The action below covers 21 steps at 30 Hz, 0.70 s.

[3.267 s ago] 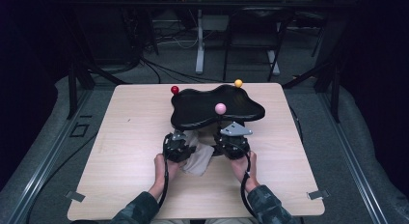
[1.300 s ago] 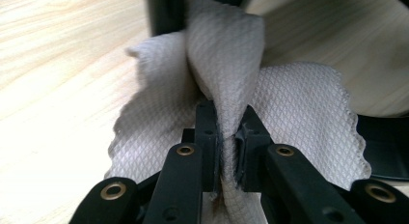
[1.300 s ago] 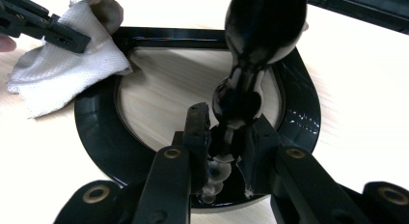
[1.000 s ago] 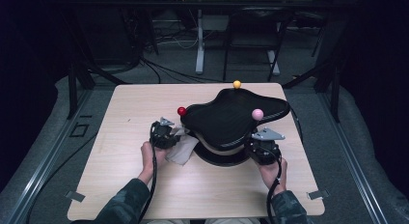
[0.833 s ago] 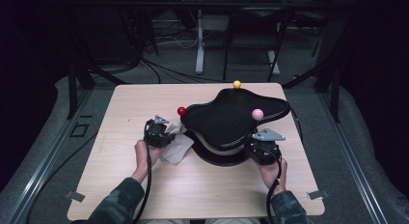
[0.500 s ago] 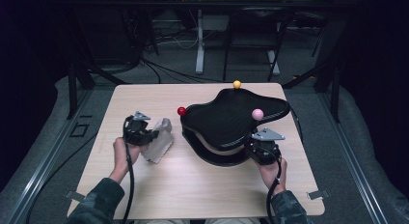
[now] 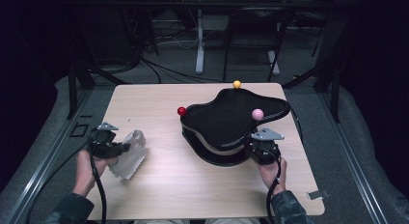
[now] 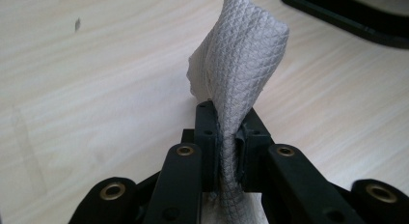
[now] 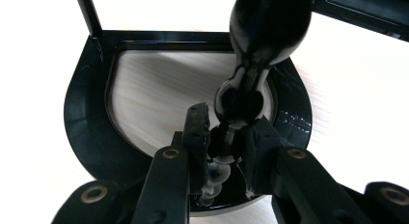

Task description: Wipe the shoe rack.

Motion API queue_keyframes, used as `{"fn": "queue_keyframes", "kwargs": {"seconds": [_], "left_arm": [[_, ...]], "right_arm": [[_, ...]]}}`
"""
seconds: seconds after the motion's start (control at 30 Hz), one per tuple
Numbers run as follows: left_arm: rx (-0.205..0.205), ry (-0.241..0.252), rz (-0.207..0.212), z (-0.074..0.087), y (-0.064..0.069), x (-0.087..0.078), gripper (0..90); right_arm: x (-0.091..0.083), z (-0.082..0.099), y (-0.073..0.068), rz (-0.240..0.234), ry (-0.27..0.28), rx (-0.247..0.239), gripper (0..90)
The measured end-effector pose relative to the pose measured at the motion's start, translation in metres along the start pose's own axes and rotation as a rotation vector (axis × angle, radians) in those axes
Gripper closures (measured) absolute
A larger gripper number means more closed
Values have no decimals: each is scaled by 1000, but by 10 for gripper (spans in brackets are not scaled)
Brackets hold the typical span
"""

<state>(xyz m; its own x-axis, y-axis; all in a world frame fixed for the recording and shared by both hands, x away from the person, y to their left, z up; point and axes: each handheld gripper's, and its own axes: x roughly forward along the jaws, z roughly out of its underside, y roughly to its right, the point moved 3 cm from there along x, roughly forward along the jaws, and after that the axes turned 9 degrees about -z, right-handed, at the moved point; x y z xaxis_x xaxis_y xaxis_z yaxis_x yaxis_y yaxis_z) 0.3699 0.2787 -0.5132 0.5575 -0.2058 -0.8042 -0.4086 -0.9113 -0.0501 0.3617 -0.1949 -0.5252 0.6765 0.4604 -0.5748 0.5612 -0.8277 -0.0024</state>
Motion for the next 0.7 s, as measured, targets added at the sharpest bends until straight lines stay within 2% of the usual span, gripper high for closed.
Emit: {"fn": "queue_keyframes", "kwargs": {"seconds": [0.17,0.23,0.33,0.4,0.47,0.53,0.6,0.7], "left_arm": [[-21,-58,3,22,-11,0,814],[-31,-85,17,31,-17,2,811],[-32,-135,19,44,-21,11,809],[-42,-169,37,52,-23,18,809],[-39,-202,27,60,-24,25,807],[-57,-215,30,66,-26,32,798],[-68,-216,45,68,-28,33,756],[-74,-187,53,66,-29,28,605]], "right_arm": [[0,0,0,1,-1,-2,741],[0,0,1,0,-2,-3,742],[1,0,0,4,-3,-2,742],[1,0,0,-1,-1,-3,744],[1,0,0,6,-1,-6,744],[1,0,0,5,-1,-6,745],[1,0,0,4,-2,-5,745],[1,0,0,0,-3,-5,744]]}}
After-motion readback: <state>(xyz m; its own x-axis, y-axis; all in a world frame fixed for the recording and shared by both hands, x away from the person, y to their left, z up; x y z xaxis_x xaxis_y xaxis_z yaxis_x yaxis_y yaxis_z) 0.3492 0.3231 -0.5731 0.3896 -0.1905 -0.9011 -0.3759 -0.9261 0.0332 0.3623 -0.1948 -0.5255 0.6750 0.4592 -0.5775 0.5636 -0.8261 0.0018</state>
